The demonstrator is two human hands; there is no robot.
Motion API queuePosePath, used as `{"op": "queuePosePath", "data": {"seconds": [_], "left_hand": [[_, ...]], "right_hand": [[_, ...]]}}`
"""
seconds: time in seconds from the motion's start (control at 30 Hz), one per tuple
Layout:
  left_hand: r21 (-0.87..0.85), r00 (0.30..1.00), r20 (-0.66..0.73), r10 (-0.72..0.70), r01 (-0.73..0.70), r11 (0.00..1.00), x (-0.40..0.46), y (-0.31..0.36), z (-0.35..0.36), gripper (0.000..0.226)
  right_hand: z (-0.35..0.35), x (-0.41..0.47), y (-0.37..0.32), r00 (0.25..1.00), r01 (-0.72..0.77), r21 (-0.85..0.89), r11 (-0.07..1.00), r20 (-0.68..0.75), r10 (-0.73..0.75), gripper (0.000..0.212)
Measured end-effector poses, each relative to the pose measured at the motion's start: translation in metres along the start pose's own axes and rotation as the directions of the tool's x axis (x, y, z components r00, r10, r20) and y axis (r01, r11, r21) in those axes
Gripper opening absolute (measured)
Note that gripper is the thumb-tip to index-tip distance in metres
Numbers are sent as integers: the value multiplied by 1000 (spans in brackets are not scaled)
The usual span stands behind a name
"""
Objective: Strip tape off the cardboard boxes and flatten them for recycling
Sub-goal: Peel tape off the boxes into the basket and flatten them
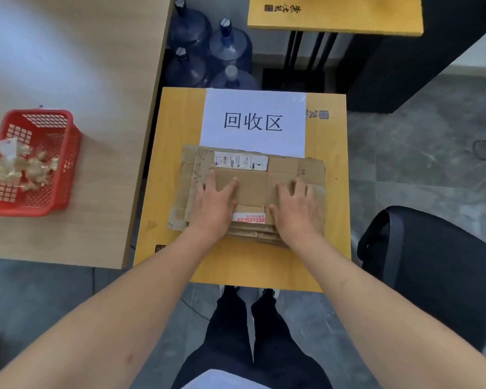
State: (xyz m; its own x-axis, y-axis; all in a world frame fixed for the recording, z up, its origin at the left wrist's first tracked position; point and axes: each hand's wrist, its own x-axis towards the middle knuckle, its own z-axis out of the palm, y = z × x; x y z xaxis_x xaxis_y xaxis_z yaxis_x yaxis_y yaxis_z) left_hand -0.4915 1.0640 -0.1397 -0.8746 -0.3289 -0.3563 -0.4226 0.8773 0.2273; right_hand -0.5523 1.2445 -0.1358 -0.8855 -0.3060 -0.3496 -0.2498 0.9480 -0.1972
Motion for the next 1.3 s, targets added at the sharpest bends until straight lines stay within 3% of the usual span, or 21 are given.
{"op": "queuePosePath", "data": {"seconds": [0.1, 0.17, 0.37, 0.57, 0.67, 0.73, 1.03, 1.3], "left_hand": [[122, 979, -18, 204, -200, 972, 10, -5, 6, 61], [153, 961, 44, 274, -277, 948, 16, -7, 10, 70], [176, 959, 111, 260, -277, 945, 17, -1, 8, 80], [175, 940, 192, 280, -314, 933, 15, 8, -18, 64], [159, 937, 202, 284, -318, 935, 5, 12, -41, 63], [156, 937, 198, 288, -320, 934, -3, 10, -58, 63], [181, 961, -11, 278, -271, 945, -50, -10, -158, 54], [217, 967, -222, 122, -73, 974, -110, -40, -233, 55]], "right_hand": [[8, 8, -7, 980, 195, -32, 980, 45, -193, 70], [8, 12, -13, 972, 225, -47, 973, 77, -221, 73], [0, 17, -21, 980, 170, -55, 984, 117, -163, 57], [-15, 9, -34, 979, 138, -46, 989, 158, -129, 49], [-31, 0, -43, 986, 123, -50, 991, 123, -116, 34], [-44, -9, -51, 988, 123, -44, 991, 95, -119, 38], [-134, -46, -98, 962, 270, -73, 960, -22, -272, 52], [-201, -69, -144, 828, 501, -218, 838, -162, -537, 52]]}}
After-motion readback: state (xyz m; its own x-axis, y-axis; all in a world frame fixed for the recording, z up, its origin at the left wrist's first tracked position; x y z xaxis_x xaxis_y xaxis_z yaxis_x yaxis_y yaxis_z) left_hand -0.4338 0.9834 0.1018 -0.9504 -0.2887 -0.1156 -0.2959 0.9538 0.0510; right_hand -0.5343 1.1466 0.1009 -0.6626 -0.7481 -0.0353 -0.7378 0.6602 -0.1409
